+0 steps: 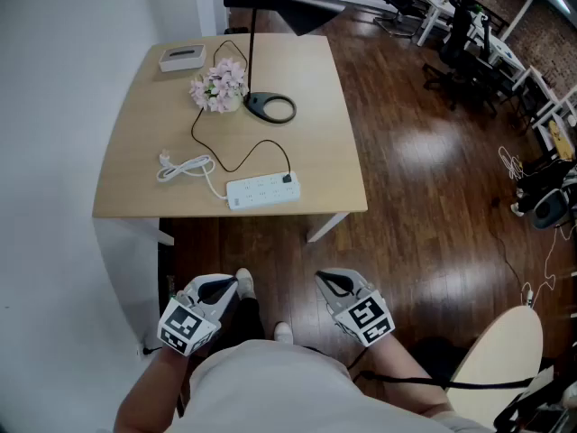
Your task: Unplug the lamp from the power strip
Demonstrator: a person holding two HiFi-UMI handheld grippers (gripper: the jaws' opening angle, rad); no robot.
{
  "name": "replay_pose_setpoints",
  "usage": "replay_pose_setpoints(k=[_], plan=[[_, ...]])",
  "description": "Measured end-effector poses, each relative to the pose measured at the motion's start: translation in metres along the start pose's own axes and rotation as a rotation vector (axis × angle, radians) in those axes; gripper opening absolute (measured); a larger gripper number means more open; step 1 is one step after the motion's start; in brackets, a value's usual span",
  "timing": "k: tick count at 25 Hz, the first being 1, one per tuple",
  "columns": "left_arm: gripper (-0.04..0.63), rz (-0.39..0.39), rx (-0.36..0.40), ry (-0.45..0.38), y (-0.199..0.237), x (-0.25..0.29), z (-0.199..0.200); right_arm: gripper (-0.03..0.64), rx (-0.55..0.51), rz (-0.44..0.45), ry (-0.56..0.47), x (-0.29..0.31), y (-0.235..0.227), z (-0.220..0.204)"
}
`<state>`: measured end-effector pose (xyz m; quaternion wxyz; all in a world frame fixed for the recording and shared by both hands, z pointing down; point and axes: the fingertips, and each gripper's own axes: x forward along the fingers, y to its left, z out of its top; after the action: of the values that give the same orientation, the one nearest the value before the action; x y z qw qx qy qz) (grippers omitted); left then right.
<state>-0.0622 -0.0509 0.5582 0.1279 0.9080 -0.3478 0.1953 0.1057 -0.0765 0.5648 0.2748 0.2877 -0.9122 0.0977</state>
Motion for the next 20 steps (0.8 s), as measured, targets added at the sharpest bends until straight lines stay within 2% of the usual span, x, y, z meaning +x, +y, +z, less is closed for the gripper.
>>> replay_pose_setpoints(k=[3,7,11,20], plan=[[0.003,-0.019,0.030,0.035,0.053,0.026,0.012,0.008,0.006,-0.026,0.008,0.035,-0.026,0.029],[0.003,-0.086,0.084,0.068,0.109,0.066,0.029,0.008,-0.037,-0.045,0.027,0.081,-0.057,0.065],[0.003,-0.145,0.113,0.134,0.152,0.113,0.027,0.009,-0.058,-0.063,0.074,0.125,-0.086,0.076],[0.003,-0.196,0.062,0.314,0.189,0.205,-0.006,0.032,-0.142,-0.010,0.212,0.204,-0.153,0.068]])
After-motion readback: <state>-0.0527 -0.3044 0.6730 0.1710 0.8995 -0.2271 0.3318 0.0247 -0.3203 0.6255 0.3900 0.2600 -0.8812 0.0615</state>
